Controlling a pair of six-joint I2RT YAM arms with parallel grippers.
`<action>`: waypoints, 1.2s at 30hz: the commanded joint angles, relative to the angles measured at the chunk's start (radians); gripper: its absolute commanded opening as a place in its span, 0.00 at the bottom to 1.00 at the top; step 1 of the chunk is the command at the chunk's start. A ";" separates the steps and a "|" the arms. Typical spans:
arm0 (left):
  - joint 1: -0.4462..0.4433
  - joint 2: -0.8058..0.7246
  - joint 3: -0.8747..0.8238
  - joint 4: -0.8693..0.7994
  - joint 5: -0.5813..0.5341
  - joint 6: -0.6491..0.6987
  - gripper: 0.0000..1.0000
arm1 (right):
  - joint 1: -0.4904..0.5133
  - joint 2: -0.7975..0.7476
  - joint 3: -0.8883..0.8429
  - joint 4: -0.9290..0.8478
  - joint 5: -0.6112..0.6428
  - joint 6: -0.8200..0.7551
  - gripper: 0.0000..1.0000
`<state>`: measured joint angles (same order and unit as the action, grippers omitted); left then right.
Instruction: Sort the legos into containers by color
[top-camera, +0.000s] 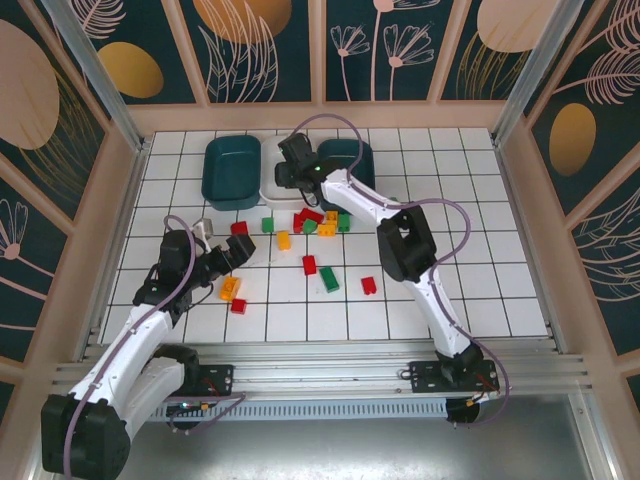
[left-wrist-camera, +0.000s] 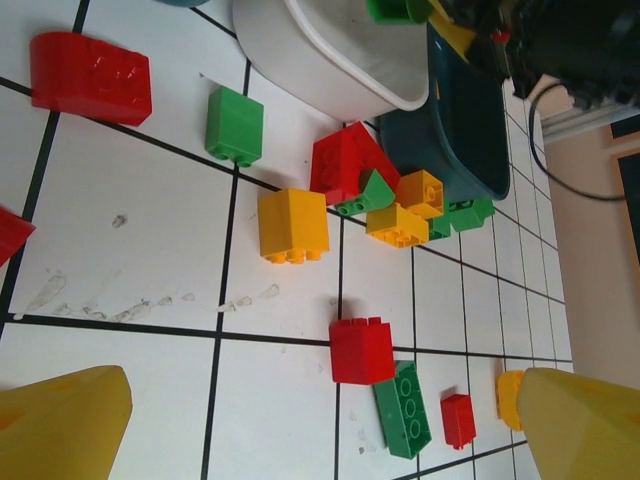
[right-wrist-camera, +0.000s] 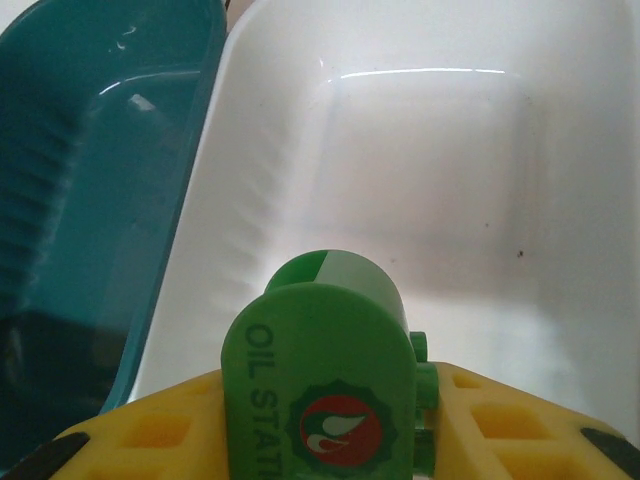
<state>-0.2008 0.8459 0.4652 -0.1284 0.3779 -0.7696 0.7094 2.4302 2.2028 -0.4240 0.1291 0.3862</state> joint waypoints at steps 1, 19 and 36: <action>0.005 0.005 0.018 -0.019 0.028 0.026 0.98 | -0.016 0.067 0.139 -0.099 -0.036 -0.013 0.37; 0.005 -0.016 0.090 -0.105 0.009 0.043 0.99 | 0.006 -0.062 0.152 -0.187 -0.005 -0.044 0.56; -0.205 0.060 0.096 -0.245 -0.295 0.019 0.83 | 0.084 -0.849 -1.113 0.125 0.101 0.081 0.54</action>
<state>-0.3511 0.8577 0.5392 -0.3882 0.1368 -0.7193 0.8036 1.6222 1.1706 -0.3370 0.1860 0.4206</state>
